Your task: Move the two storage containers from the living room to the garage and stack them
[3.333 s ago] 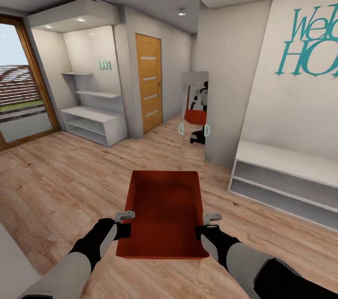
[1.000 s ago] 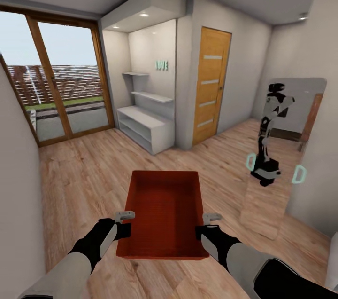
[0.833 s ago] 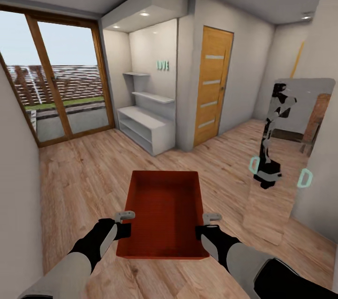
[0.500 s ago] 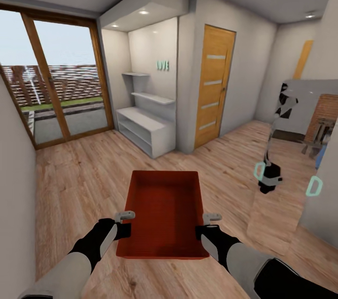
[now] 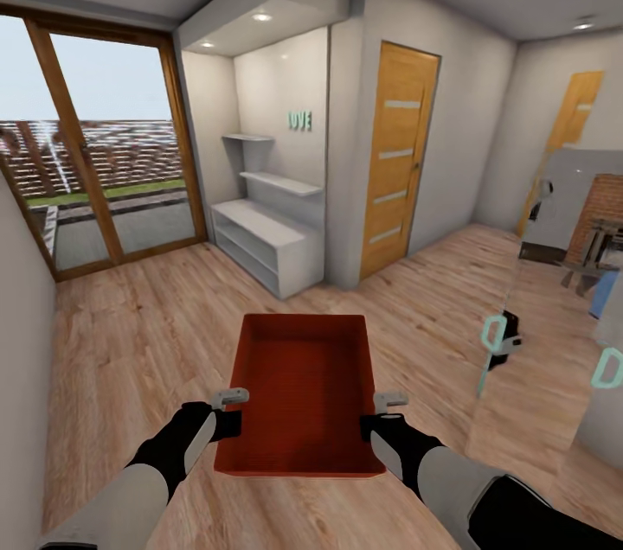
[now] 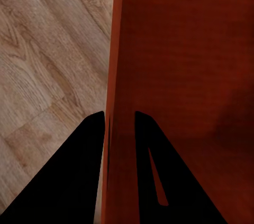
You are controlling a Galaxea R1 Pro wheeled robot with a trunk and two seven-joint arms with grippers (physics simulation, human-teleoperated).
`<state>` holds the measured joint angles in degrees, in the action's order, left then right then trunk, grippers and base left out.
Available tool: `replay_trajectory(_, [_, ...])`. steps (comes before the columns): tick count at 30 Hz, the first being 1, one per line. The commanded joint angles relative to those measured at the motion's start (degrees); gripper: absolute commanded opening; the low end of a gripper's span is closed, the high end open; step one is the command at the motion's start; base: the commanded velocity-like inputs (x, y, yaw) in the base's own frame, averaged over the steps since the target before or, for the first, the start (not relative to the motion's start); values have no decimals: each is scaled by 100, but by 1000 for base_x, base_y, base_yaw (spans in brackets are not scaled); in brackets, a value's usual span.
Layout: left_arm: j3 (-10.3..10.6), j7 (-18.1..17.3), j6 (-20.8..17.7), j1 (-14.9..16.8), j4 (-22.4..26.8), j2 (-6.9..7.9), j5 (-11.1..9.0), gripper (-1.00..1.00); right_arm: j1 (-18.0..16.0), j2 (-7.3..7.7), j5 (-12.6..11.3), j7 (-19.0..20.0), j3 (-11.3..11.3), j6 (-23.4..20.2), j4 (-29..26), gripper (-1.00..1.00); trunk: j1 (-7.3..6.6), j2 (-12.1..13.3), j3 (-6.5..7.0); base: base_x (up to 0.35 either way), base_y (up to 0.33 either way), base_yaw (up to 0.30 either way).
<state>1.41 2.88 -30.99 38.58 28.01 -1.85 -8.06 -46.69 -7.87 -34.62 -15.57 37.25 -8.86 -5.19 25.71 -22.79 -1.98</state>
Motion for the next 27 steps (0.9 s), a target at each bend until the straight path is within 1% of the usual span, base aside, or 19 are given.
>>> replay_trajectory(1, [-29,89,-47,2,3,10,181,-100,-8,13,140,-77,-24,-36,-17,-100,7,-13,-13,323,0,0])
replay_trajectory(27, [-30,89,-46,4,3,10,181,-100,-7,14,140,-77,-24,-37,-18,-100,7,-13,-13,322,0,0])
